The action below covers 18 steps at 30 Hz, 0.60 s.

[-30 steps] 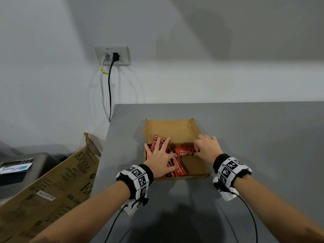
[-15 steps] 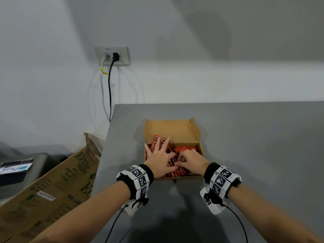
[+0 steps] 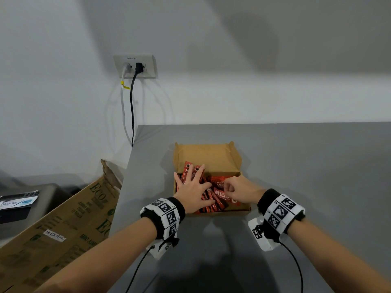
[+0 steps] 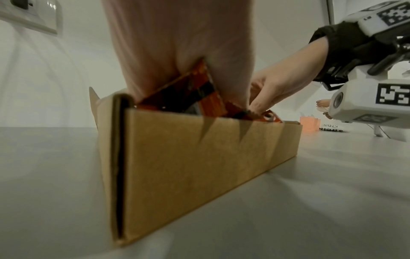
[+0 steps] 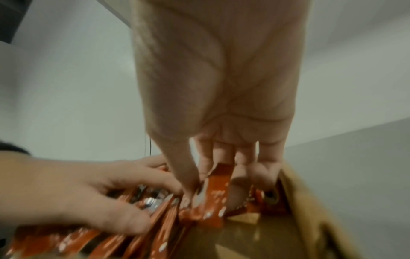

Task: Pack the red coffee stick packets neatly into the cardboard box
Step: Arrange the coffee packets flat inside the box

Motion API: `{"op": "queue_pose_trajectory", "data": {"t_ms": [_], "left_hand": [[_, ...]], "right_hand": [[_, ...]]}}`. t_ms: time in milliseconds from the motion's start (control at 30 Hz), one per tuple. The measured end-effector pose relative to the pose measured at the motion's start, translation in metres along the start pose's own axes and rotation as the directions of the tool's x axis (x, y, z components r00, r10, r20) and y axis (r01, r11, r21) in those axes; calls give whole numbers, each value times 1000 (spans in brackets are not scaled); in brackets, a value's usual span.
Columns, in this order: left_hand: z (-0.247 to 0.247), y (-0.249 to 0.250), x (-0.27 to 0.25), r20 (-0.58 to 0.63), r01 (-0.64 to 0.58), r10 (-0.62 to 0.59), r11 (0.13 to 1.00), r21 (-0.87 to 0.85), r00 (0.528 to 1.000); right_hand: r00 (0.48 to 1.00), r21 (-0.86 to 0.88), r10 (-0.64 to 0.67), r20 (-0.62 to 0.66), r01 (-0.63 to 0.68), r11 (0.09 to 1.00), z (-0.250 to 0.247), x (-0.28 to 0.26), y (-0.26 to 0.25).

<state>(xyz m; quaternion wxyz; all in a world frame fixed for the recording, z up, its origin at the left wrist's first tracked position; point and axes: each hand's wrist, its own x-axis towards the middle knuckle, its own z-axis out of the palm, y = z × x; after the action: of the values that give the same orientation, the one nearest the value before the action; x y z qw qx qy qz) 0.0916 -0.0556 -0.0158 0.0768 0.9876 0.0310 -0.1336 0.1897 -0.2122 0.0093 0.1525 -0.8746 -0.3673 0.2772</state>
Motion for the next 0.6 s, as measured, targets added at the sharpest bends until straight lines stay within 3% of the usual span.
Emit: {"op": "queue_pose_trajectory", "data": {"t_ms": [67,200,400,533,600], "left_hand": [[0,0,0,2,0,0,1000,-6,1000],[0,0,0,5,-1,1,1000,-1,1000],[-1,0,0,4,-3,3,1000,-4,1000],[1,-1,1,3,-3,3,1000,-5,1000],[1,-1,2,5,0,0,1000,2,1000]], "right_hand": [[1000,112,26,-4,-25,993,-9,-7,4],[985,246,42,-167,0,969,-18,-13,14],[989,188,-6,-147,34,982,-12,-9,15],[964,165,-35,-263,81,983,-8,-2,12],[962,103,-78,-263,108,989,-8,2,11]]}}
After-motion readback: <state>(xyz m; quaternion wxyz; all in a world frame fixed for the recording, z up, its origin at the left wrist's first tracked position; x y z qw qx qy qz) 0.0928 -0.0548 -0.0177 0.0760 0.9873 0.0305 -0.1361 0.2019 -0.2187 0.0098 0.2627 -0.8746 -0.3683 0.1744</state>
